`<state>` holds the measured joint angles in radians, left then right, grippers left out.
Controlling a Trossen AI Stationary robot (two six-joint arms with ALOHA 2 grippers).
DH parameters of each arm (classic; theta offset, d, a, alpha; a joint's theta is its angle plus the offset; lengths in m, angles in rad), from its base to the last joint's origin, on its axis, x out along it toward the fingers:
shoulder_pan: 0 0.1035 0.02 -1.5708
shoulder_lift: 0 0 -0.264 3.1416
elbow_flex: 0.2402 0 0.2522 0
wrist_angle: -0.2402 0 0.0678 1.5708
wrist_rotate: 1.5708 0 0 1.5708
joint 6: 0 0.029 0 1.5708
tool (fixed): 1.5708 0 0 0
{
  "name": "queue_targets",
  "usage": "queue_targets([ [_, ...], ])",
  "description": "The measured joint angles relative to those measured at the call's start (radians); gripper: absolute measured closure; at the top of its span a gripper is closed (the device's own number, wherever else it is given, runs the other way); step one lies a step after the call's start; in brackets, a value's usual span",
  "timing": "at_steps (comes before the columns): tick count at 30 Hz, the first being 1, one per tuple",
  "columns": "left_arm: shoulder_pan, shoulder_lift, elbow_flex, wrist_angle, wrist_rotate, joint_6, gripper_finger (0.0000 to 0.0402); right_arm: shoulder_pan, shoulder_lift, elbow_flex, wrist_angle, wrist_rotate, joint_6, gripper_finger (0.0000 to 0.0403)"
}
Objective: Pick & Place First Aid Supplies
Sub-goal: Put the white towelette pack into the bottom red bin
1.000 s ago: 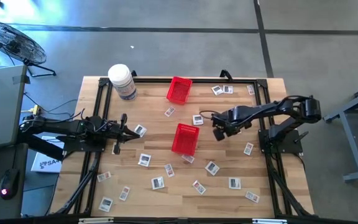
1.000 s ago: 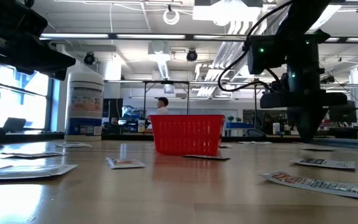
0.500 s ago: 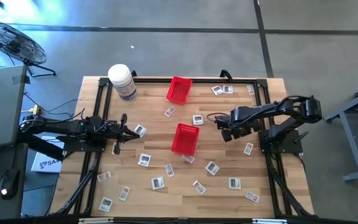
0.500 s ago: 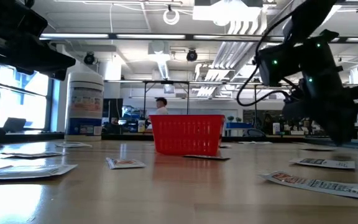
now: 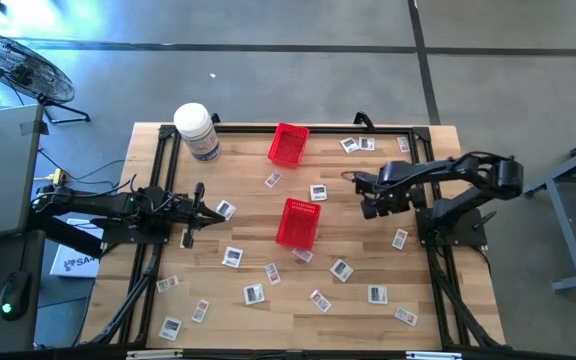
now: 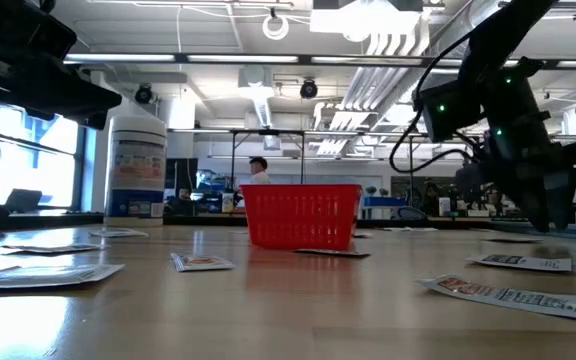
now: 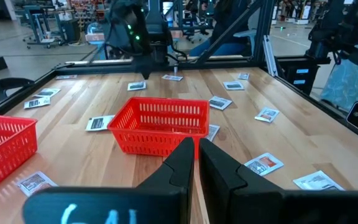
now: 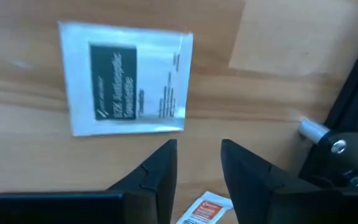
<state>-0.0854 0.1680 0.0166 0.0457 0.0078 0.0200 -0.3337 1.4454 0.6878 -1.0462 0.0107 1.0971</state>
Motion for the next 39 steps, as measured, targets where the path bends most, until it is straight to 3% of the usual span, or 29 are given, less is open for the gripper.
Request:
queue_targets([
  [4,0.000,0.000,0.000,-0.003,0.000,0.000,0.0380,-0.047,-0.101,-0.044,0.038,0.007,0.002,0.0284],
  [11,0.000,0.000,0.000,-0.003,0.000,0.000,0.0380,-0.086,-0.228,-0.200,0.293,-0.050,0.031,0.0284],
  [25,0.000,0.000,0.000,-0.003,0.000,0.000,0.0380,-0.091,-0.242,-0.221,0.329,-0.072,0.047,0.0286],
  [39,0.000,0.000,0.000,-0.003,0.000,0.000,0.0380,-0.091,-0.243,-0.252,0.326,-0.058,0.065,0.0379],
])
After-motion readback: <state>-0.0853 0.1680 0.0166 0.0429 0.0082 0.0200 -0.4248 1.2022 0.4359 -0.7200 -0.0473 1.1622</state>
